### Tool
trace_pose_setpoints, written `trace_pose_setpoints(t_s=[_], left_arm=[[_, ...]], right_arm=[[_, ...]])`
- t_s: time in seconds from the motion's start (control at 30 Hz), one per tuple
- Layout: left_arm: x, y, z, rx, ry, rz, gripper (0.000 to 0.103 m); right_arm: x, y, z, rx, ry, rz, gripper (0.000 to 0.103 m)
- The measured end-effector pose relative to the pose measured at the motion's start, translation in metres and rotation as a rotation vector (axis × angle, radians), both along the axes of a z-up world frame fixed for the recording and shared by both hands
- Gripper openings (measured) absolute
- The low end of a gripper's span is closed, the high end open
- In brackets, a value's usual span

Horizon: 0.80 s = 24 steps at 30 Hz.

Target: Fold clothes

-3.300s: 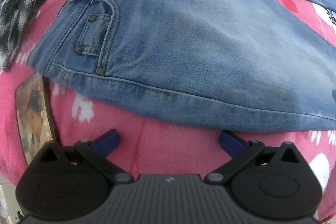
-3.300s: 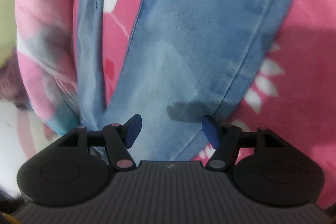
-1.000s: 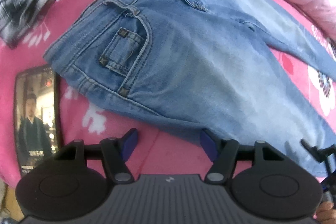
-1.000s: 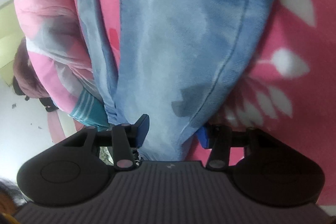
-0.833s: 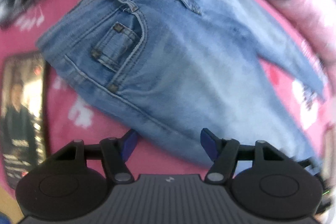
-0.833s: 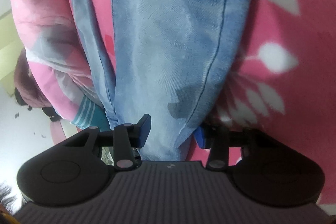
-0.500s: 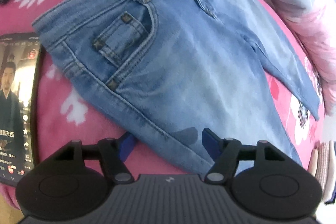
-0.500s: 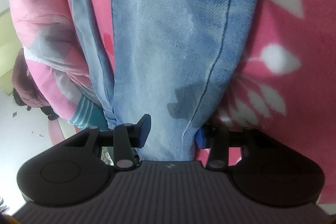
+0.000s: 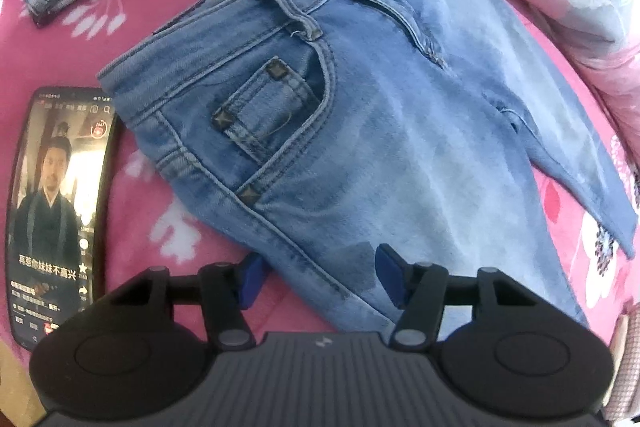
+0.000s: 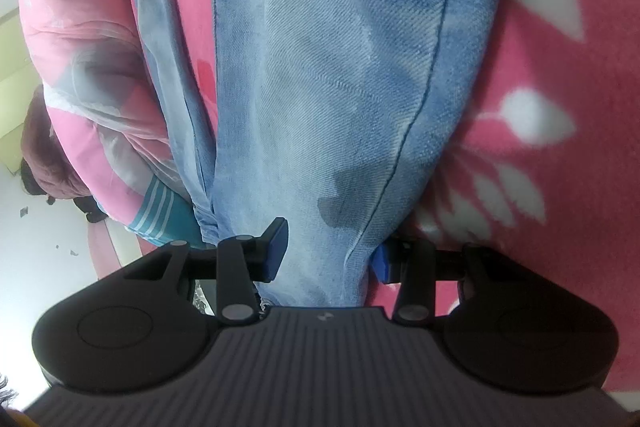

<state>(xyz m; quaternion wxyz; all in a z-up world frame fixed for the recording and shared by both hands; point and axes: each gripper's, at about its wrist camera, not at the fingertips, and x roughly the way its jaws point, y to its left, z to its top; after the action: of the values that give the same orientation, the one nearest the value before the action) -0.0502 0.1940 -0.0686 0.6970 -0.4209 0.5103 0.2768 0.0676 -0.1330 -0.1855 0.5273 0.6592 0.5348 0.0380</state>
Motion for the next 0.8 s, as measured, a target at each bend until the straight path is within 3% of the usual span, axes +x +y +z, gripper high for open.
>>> trace_pose_setpoints(t_s=[0.57,0.8], left_arm=[[0.008,0.002,0.002,0.054,0.082,-0.001,0.055],[0.015,-0.002,0.002,0.089,0.131,-0.015,0.046]], right_arm=[[0.004,-0.002,-0.003,-0.007,-0.005,0.02,0.04],[0.003,-0.006,-0.004,-0.015,-0.008,0.035,0.04]])
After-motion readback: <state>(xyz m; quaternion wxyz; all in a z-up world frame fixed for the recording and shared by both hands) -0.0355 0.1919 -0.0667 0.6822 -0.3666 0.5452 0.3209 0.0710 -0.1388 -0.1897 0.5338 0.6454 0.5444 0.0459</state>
